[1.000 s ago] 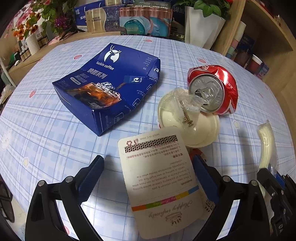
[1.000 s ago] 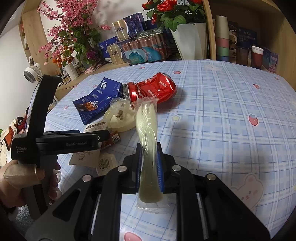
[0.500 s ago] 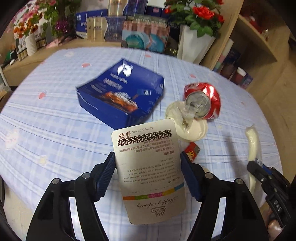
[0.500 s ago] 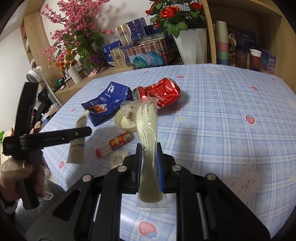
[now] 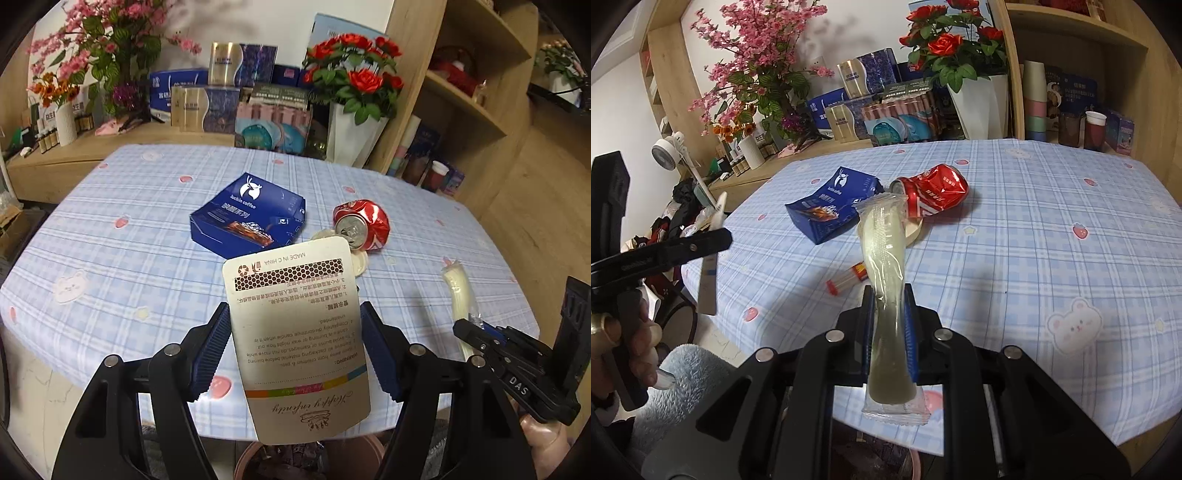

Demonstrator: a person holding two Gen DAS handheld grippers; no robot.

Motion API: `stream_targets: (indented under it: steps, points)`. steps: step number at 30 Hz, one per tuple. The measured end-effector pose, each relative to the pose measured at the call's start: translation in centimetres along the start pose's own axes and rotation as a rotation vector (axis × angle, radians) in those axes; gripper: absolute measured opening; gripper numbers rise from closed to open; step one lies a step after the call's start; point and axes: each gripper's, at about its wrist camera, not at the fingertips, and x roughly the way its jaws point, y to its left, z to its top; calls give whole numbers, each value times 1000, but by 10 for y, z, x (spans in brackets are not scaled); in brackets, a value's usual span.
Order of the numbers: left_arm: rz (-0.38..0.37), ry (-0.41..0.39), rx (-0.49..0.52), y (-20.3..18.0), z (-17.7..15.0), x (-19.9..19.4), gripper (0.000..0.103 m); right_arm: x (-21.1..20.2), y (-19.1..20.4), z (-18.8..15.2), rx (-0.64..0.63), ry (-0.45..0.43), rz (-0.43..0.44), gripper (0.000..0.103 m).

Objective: Collect trash
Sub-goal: 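Carry the wrapped fork and white card over the brown bin with both tools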

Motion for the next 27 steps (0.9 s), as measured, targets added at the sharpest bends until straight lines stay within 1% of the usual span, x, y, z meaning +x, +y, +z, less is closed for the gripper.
stream_targets:
  steps: [6, 13, 19, 27]
  points:
    - [-4, -31, 3, 8, -15, -34, 68, -18, 13, -13, -7, 5, -16, 18]
    - [-21, -52, -10, 15, -30, -63, 68, -38, 25, -36, -20, 20, -41, 18]
    - [-33, -71, -19, 18, -40, -82, 68, -51, 33, -51, -26, 30, -47, 18]
    - [-29, -87, -24, 20, -50, -98, 68, -59, 44, -67, -35, 51, -38, 18]
